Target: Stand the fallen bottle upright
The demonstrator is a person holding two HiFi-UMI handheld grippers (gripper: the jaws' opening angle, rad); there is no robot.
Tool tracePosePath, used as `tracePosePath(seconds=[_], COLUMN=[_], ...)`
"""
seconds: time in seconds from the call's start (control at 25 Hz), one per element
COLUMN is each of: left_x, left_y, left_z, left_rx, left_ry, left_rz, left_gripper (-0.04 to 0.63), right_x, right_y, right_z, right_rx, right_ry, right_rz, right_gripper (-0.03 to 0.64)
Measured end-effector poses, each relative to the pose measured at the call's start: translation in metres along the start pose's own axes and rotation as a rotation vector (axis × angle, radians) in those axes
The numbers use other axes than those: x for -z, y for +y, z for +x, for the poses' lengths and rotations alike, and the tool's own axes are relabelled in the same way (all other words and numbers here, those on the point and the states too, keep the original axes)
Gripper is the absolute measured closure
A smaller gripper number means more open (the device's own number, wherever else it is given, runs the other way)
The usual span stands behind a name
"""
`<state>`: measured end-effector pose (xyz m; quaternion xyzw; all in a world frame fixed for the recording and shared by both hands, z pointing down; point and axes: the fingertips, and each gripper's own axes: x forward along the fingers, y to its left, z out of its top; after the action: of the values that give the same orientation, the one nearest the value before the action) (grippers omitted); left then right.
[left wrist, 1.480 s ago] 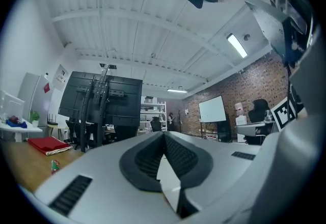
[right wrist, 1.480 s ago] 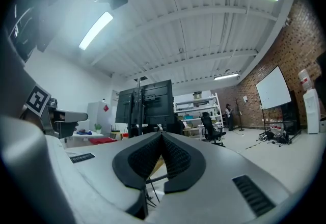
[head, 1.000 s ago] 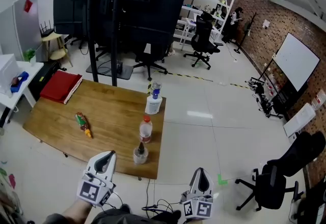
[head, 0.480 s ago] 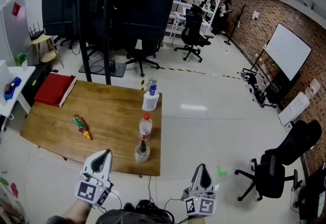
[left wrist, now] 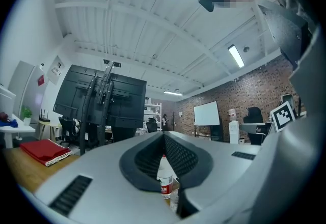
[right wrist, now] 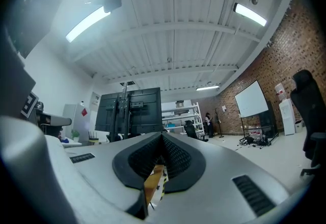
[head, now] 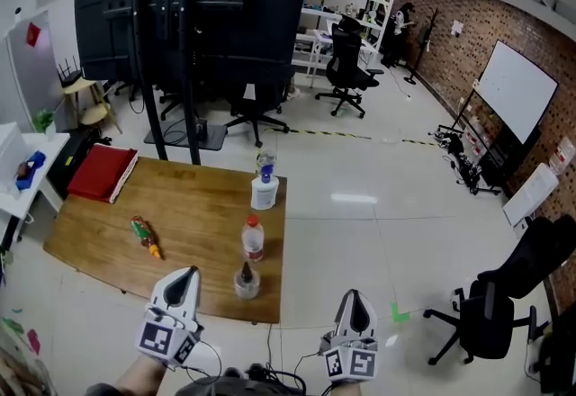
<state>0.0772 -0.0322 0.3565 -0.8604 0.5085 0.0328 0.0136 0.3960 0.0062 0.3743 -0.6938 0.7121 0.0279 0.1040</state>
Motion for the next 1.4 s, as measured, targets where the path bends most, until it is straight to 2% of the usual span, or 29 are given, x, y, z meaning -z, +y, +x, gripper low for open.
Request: tracePosePath(seconds=[0.12, 0.48, 0.72, 0.84, 0.92, 1.12, 1.28, 1.4], left_x=[-0.001, 0.011, 0.020, 0.021, 0.022, 0.036, 0.038, 0.042], left_y=[-0.011, -0.013, 0.025, 0.046, 0.065, 0.145, 0.221, 0.280], left_z=[0.004, 0.009, 0.005, 0.001, -0.002, -0.014, -0.023, -0.035], left_rx=[-0.004, -0.081, -0.165, -0.182, -0.180, -0.199, -0.157, -0.118], left_ry=[0.002, 0.042, 0.057, 0.056, 0.057, 0.057, 0.067, 0.074], left_rz=[0.032, 0.051, 0.055, 0.065, 0.063, -0.007, 0.026, 0.073], left_gripper=[0.561, 0.561, 0.561, 0.561, 0.561, 0.561, 0.561, 0.561], right_x=[0.004, 0.025, 0.028, 0.031, 0.033, 0.025, 0.015, 0.013], right_y=[-0.009, -0.015, 0.004, 0.017, 0.030, 0.085, 0.156, 0.221], right_z=[0.005, 0.030, 0.058, 0.068, 0.074, 0.092, 0.114, 0.131], right_rx=[-0.015, -0.100, -0.171, -0.184, -0.181, -0.170, -0.144, -0.160], right_ry=[0.011, 0.031, 0.021, 0.025, 0.023, -0.015, -0.059, -0.083], right_rz=[0.015, 0.074, 0.075, 0.065, 0.058, 0.013, -0.035, -0.070], right_gripper=[0.606, 0.606, 0.606, 0.605, 0.606, 0.606, 0.606, 0.605])
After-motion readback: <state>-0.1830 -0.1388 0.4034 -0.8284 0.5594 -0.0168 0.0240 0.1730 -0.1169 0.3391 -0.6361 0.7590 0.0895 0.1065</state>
